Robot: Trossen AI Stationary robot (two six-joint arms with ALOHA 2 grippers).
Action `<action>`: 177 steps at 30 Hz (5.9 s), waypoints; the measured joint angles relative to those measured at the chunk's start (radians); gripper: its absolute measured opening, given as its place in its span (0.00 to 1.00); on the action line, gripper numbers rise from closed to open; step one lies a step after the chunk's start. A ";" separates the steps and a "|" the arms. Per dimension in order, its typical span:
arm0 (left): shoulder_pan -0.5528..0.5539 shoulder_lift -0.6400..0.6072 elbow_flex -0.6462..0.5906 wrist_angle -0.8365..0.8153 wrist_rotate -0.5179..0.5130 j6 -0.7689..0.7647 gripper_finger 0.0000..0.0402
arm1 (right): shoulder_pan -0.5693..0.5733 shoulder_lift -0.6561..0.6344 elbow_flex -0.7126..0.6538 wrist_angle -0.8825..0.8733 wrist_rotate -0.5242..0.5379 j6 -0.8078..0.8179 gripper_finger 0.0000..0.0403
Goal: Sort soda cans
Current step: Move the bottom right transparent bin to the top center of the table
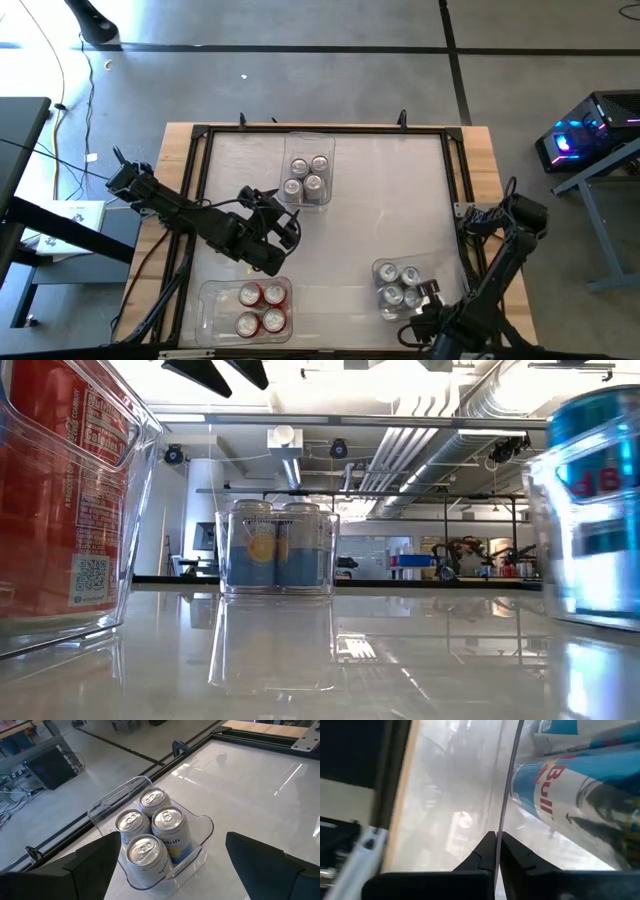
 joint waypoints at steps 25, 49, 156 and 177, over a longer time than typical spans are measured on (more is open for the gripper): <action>0.000 0.000 0.000 0.000 0.011 -0.017 0.89 | -0.094 -0.068 -0.101 -0.162 0.202 -0.491 0.01; 0.015 0.000 0.000 0.001 0.046 -0.053 0.89 | -0.408 -0.355 -0.411 0.030 0.210 -0.857 0.17; 0.019 0.000 0.000 0.001 0.031 -0.052 0.89 | -0.949 -0.217 -0.168 0.059 0.006 -1.140 0.01; 0.025 0.000 0.000 0.001 0.031 -0.063 0.89 | -1.093 -0.218 -0.166 0.060 -0.097 -1.363 0.14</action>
